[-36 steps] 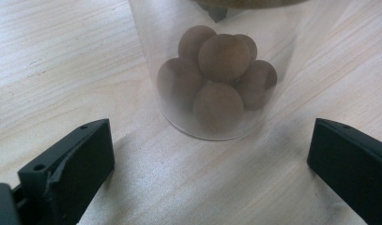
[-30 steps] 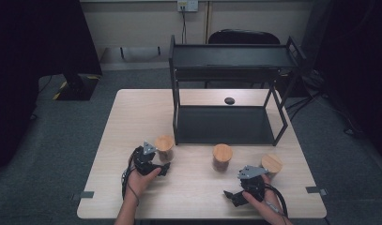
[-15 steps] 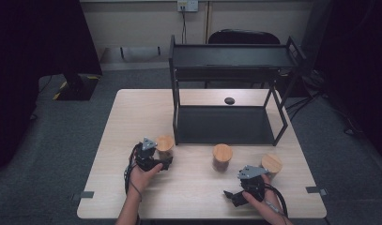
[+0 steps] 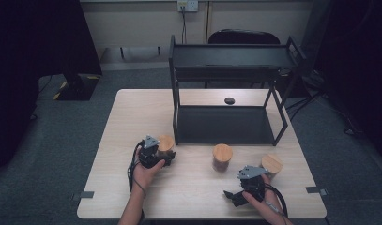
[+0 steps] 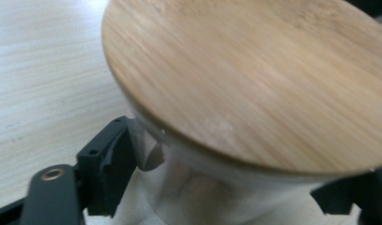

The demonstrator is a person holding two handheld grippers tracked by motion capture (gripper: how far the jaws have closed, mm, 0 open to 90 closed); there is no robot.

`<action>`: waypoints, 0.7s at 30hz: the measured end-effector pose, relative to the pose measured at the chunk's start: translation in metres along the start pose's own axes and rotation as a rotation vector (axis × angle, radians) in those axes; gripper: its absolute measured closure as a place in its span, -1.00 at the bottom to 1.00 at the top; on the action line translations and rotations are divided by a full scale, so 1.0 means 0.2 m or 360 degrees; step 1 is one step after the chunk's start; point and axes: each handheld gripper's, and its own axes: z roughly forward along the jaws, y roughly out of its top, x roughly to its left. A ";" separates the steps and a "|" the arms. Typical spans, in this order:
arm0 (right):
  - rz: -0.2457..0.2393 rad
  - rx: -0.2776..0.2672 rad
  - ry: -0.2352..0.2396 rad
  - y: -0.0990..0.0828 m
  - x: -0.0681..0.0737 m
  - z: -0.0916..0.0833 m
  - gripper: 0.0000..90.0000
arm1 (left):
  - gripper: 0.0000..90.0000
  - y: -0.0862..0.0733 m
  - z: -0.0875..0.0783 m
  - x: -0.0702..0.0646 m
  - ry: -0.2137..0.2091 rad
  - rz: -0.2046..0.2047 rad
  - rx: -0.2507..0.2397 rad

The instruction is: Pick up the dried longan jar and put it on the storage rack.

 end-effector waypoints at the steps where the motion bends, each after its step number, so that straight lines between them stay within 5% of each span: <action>1: 0.0000 0.0000 0.0000 0.00 0.00 0.00 -1.00 | -0.50 0.00 0.00 0.00 0.0000 0.0000 0.0000; 6: 0.0000 0.0000 0.0000 0.00 0.00 0.00 -1.00 | -0.45 0.02 -0.01 -0.01 0.0032 0.0106 0.0012; 21: -0.0001 -0.0001 0.0000 0.00 0.00 0.00 -1.00 | -0.42 0.03 -0.04 -0.04 -0.0049 0.0073 0.0033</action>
